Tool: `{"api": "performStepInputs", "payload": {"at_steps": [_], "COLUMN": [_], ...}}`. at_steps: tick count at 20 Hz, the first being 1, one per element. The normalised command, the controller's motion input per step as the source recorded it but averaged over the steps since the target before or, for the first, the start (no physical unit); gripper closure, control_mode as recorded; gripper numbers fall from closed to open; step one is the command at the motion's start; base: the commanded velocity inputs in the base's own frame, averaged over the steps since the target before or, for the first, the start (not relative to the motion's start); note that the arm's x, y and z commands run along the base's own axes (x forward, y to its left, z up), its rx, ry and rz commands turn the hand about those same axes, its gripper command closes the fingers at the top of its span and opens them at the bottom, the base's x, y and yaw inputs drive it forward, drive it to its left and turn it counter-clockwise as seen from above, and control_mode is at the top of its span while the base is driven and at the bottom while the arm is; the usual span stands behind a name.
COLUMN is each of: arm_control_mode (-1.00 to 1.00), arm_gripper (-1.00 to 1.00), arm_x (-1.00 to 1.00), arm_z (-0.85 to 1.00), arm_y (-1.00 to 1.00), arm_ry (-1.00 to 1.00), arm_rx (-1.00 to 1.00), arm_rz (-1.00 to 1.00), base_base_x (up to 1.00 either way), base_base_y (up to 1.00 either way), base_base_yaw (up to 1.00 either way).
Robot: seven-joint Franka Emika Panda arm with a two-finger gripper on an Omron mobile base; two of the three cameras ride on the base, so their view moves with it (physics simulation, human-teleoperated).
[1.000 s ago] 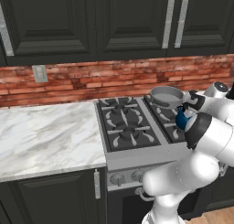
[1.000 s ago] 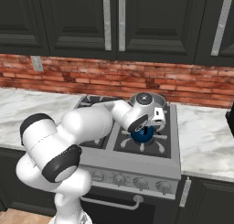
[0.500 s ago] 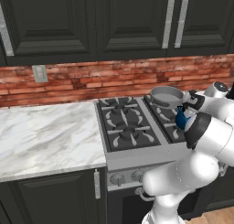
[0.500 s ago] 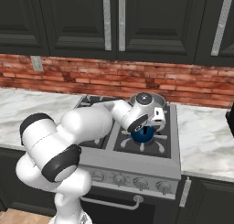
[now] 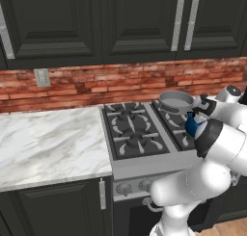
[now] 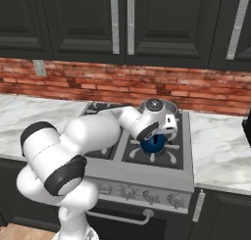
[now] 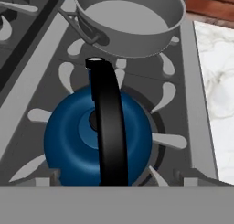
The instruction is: Pick the kettle from the counter and place it on a stove burner. Then turn the burner on.
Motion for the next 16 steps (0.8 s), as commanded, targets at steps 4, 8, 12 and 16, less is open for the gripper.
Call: {"api": "performStepInputs", "payload": {"at_steps": [4, 8, 12, 16], "arm_control_mode": [-1.0, -1.0, -1.0, -1.0], "arm_gripper": [-1.0, -1.0, -1.0, -1.0], "arm_x": [-0.12, -0.4, -0.58, -0.8], "arm_z": [0.5, 0.42, 0.23, 0.03], "arm_y": [0.01, 0.0, -0.01, -0.14], "arm_ry": [-0.13, -0.17, -0.14, -0.13], "arm_rx": [0.0, 0.0, 0.0, 0.0], "arm_rz": [-0.01, 0.0, -0.01, -0.04], "base_base_x": [0.0, 0.0, 0.0, 0.0], "base_base_y": [0.0, 0.0, 0.0, 0.0], "base_base_yaw": [0.0, 0.0, 0.0, 0.0]}}
